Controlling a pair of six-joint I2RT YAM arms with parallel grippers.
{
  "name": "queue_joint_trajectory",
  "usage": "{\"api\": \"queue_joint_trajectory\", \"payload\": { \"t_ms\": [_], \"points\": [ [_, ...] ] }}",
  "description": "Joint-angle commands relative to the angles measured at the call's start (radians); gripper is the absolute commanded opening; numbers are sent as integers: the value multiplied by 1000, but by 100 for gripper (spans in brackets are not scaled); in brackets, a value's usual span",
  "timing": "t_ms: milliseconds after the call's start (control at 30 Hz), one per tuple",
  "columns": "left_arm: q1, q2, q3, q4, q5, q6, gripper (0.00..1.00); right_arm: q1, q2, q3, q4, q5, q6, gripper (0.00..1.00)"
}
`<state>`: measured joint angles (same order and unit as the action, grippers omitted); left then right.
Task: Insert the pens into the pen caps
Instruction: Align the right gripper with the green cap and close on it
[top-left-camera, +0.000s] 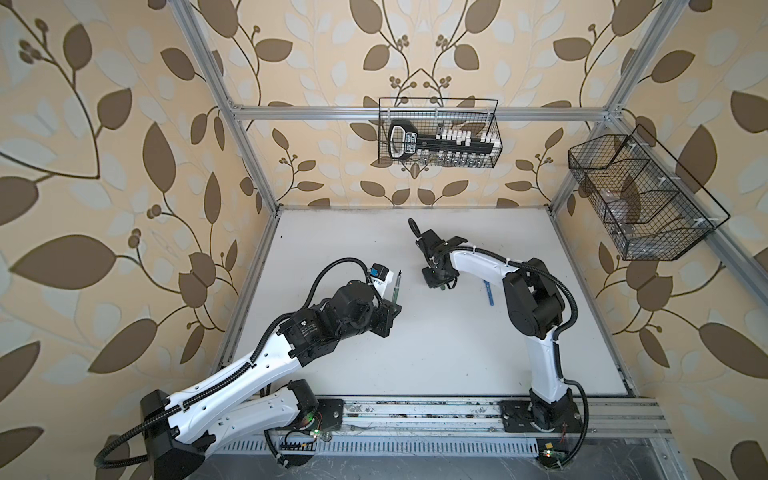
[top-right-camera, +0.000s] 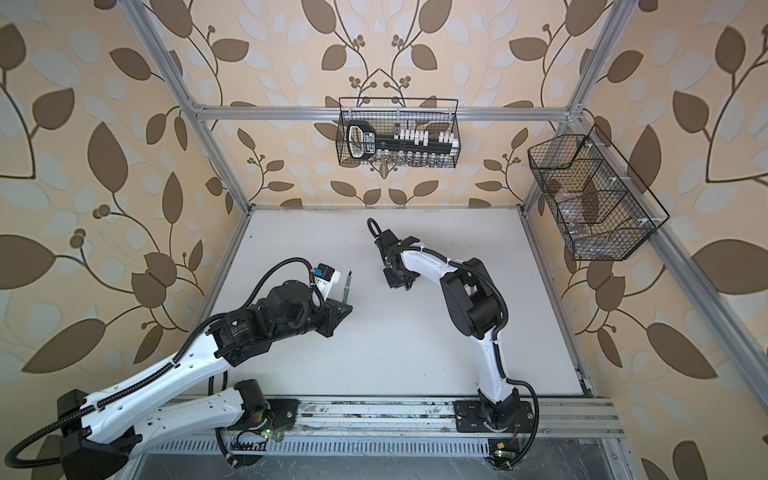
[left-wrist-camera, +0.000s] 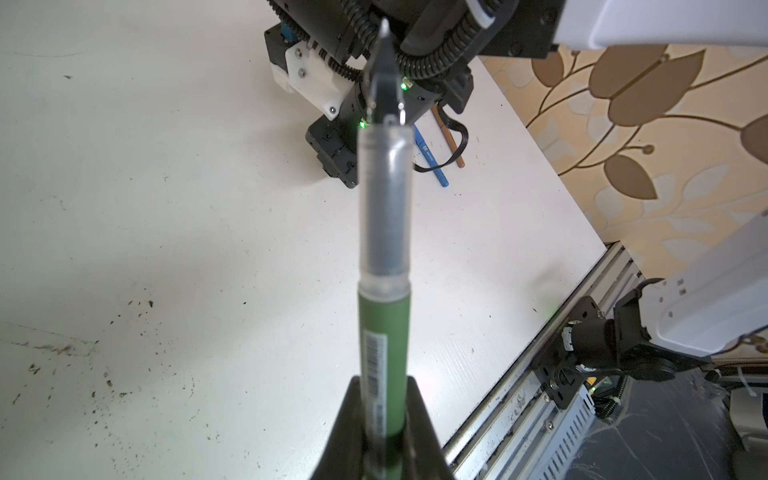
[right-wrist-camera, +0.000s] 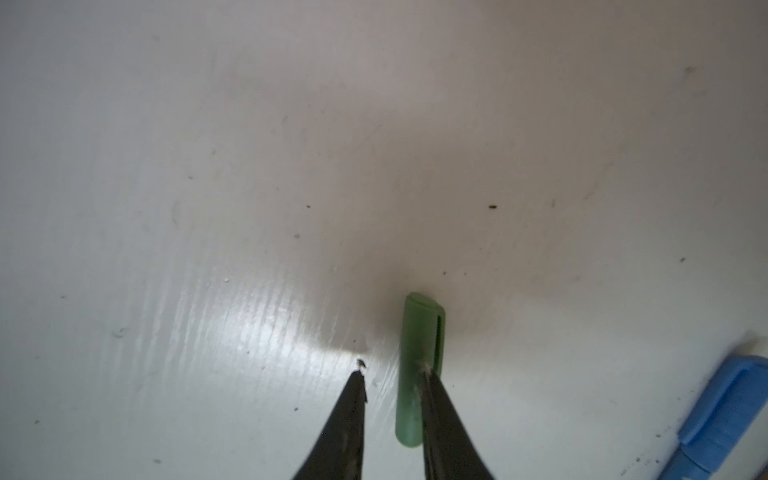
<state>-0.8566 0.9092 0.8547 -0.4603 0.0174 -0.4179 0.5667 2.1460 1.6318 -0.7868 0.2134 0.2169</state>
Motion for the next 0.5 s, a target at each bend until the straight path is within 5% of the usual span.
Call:
{"api": "queue_joint_trajectory", "payload": {
  "t_ms": [0, 467],
  "points": [
    [2, -15, 35, 2, -8, 20, 13, 4, 29, 29, -29, 30, 3, 26],
    [2, -19, 35, 1, -11, 23, 13, 17, 71, 53, -56, 86, -17, 23]
  ]
}}
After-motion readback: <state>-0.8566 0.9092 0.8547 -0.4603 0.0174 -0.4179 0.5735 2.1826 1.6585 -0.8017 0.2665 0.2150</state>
